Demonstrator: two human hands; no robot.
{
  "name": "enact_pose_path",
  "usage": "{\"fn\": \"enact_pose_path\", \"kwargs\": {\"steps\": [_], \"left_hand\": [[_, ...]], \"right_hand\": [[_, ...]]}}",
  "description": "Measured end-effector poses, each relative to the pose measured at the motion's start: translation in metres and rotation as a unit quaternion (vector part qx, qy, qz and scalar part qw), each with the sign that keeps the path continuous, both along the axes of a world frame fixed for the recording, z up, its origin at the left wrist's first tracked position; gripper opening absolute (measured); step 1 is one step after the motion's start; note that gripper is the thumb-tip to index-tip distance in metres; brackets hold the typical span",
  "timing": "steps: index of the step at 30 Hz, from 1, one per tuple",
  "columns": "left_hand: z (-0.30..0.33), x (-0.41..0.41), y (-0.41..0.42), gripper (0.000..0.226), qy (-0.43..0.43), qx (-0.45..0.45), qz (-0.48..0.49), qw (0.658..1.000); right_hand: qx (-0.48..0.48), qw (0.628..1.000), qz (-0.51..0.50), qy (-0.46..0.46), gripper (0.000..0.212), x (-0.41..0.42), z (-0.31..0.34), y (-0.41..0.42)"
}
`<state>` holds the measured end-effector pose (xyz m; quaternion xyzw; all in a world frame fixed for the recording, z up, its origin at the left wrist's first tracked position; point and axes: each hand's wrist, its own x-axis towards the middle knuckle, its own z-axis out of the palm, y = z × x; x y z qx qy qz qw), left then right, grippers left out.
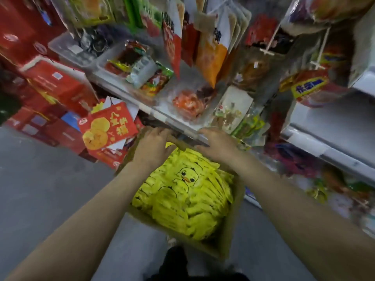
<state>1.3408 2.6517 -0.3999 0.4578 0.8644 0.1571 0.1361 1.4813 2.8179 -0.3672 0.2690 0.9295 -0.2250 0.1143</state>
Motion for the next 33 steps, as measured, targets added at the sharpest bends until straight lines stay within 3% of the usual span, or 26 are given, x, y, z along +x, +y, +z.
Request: {"fn": "enact_pose_path", "kwargs": {"steps": [7,14,18,23,29,33], "left_hand": [[-0.119,0.006,-0.016,0.064,-0.188,-0.147,0.005,0.971],[-0.190,0.027,-0.056,0.063,-0.371,-0.272,-0.066,0.885],[-0.212,0.041,-0.073,0.074,-0.316,-0.275,-0.126,0.899],[-0.224,0.046,-0.074,0.067,-0.260,-0.272,-0.142,0.915],[-0.207,0.040,-0.062,0.042,-0.266,-0.232,-0.097,0.930],[-0.186,0.031,-0.066,0.035,-0.304,-0.195,-0.029,0.932]], "right_hand": [[-0.096,0.985,-0.024,-0.143,0.060,0.020,-0.124,-0.007],[-0.131,0.977,-0.071,-0.152,0.069,0.014,-0.198,-0.022],[-0.114,0.981,-0.107,-0.117,0.061,0.007,-0.215,-0.025],[-0.122,0.981,-0.139,-0.058,0.014,0.006,-0.223,-0.027],[-0.251,0.958,-0.140,0.003,0.018,0.009,-0.199,-0.026],[-0.271,0.945,-0.165,0.079,0.014,0.008,-0.167,-0.013]]}}
